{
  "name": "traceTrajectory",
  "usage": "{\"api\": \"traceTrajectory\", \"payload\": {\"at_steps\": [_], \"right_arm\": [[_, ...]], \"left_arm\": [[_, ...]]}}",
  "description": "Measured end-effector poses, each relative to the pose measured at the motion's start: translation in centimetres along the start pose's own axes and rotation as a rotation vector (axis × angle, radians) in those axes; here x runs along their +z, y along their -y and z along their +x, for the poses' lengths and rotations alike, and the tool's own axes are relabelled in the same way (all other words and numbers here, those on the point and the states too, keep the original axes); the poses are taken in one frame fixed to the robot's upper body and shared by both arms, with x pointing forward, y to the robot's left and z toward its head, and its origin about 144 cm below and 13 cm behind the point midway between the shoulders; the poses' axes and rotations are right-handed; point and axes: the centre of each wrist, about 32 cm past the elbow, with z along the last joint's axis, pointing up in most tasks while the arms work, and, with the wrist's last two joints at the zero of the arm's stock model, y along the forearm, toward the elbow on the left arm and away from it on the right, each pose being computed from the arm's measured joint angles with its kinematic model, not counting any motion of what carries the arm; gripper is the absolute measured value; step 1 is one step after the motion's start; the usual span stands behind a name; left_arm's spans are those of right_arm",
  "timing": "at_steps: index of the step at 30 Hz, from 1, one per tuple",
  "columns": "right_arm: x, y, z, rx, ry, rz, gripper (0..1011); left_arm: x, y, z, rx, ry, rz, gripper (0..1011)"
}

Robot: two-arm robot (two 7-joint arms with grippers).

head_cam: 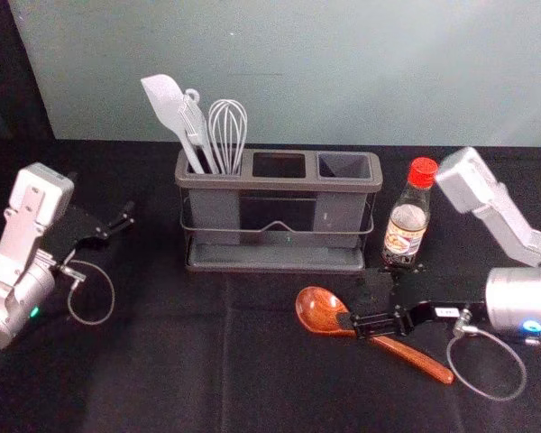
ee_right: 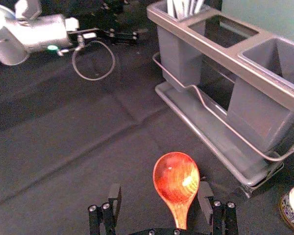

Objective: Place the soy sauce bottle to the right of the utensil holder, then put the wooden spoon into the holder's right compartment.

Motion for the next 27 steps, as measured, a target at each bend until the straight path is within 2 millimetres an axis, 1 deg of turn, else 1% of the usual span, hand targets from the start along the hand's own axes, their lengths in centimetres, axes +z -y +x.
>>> {"api": "traceTrajectory", "payload": {"at_steps": [4, 11, 17, 27], "right_arm": [[1.0, -1.4, 0.8, 0.005, -0.023, -0.051, 1004], [1.9, -2.8, 1.4, 0.014, 0.001, -0.110, 1004], [2.0, -3.9, 1.6, 0.014, 0.023, -0.150, 1004], [2.0, -5.2, 1.4, 0.001, 0.049, -0.181, 1004]], "left_arm": [[0.0, 0.0, 0.0, 0.000, 0.000, 0.000, 1005], [0.0, 0.0, 0.0, 0.000, 0.000, 0.000, 1005], [0.0, 0.0, 0.0, 0.000, 0.000, 0.000, 1005], [0.0, 0.0, 0.0, 0.000, 0.000, 0.000, 1005]]}}
